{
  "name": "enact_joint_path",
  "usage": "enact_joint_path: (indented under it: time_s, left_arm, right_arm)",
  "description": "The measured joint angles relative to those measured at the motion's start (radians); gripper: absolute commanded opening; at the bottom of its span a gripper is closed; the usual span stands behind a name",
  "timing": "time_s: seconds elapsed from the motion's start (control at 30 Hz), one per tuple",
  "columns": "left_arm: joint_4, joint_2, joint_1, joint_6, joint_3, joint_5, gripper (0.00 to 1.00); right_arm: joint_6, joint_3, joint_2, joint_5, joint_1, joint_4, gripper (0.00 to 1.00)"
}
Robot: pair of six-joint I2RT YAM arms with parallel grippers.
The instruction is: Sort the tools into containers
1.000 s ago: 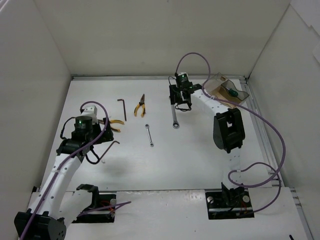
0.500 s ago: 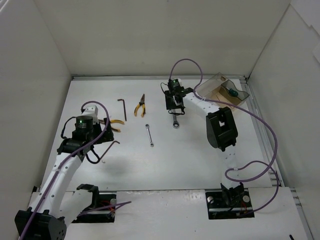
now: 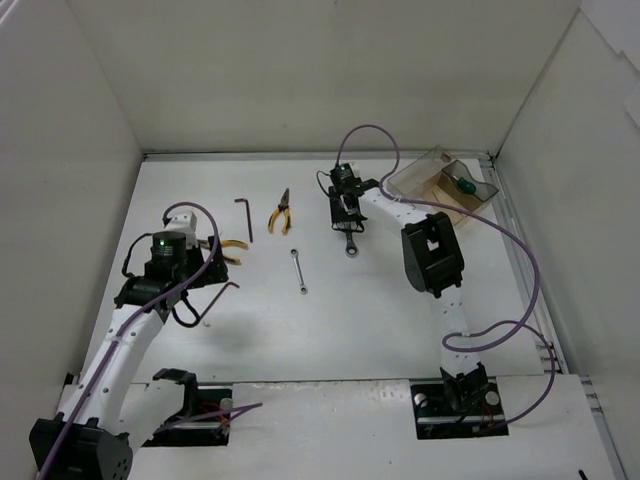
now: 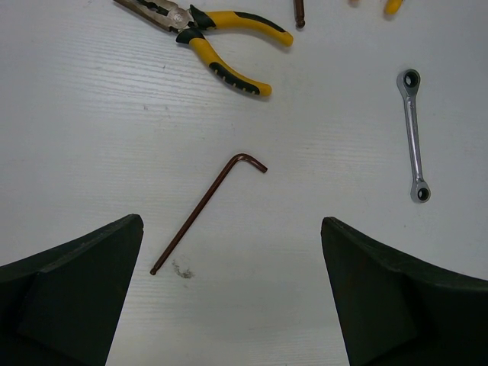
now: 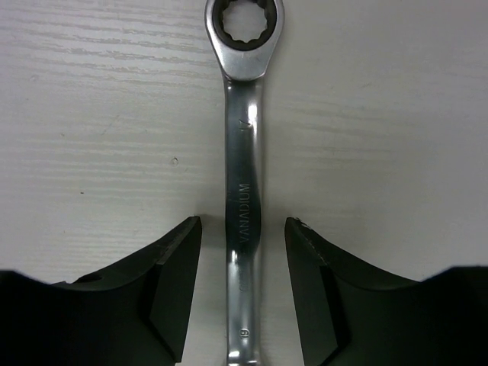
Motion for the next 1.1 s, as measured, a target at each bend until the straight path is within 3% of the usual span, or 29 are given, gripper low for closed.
enact_joint_path:
  time_s: [0.27, 0.33, 0.37, 0.43, 1.1]
  left_arm:
    - [0.000, 0.000, 0.000, 0.000, 0.000, 0.000, 1.00]
    - [0.000, -0.002, 0.000, 0.000, 0.000, 0.000, 1.00]
    - [0.000, -0.002, 0.000, 0.000, 0.000, 0.000, 1.00]
    - [0.000, -0.004, 0.000, 0.000, 0.000, 0.000, 1.00]
    - [0.000, -0.012, 0.000, 0.000, 0.000, -0.001, 1.00]
  right_arm:
    - [0.004, 0.050, 0.036, 0.012, 0.011, -0.005, 0.35]
    - [0.002, 0.050, 0.036, 0.019, 0.016, -0.007, 0.25]
    - [0.004, 0.050, 0.036, 0.022, 0.016, -0.010, 0.13]
    - [0.004, 0.050, 0.036, 0.027, 0.016, -0.016, 0.00]
    - [0.026, 0.152, 0.044, -0.111, -0.013, -0.139, 0.00]
